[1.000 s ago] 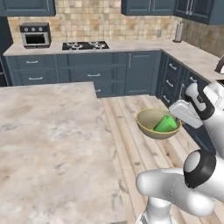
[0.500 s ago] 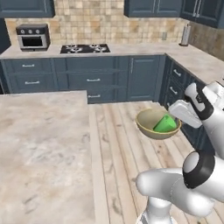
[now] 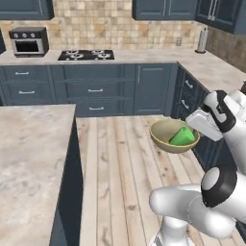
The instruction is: Place the cup inside the bowl on the dining table and move the bowl to any counter.
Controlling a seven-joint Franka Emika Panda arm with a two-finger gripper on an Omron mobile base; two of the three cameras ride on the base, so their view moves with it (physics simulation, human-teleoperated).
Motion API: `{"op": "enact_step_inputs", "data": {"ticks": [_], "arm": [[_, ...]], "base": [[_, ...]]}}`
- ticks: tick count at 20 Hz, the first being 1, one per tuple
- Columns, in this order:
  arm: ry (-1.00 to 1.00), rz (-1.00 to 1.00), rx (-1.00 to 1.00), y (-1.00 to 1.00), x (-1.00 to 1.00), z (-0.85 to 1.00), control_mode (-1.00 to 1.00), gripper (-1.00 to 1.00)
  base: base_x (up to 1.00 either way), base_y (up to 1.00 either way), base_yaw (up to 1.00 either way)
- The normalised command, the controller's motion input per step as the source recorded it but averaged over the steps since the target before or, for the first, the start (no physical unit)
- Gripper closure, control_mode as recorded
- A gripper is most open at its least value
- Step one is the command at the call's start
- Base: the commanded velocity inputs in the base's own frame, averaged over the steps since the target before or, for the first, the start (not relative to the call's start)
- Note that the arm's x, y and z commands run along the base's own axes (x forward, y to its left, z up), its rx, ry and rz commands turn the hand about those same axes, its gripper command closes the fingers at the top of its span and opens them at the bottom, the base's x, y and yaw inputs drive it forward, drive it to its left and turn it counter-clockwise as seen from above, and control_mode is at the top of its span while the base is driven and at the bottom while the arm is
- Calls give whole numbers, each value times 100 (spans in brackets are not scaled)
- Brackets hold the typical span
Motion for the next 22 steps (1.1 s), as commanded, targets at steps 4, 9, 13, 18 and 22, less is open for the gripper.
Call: {"op": "enact_step_inputs", "data": {"ticks": [4, 9, 13, 18, 22], "arm": [[0, 0, 0, 0, 0, 0, 100, 100], [0, 0, 0, 0, 0, 0, 100, 100], [0, 0, 0, 0, 0, 0, 100, 100], [0, 0, 0, 0, 0, 0, 100, 100], [0, 0, 0, 0, 0, 0, 100, 100]], "base": [[78, -22, 0], [81, -9, 0], [81, -14, 0], [93, -9, 0], [97, -10, 0]]}}
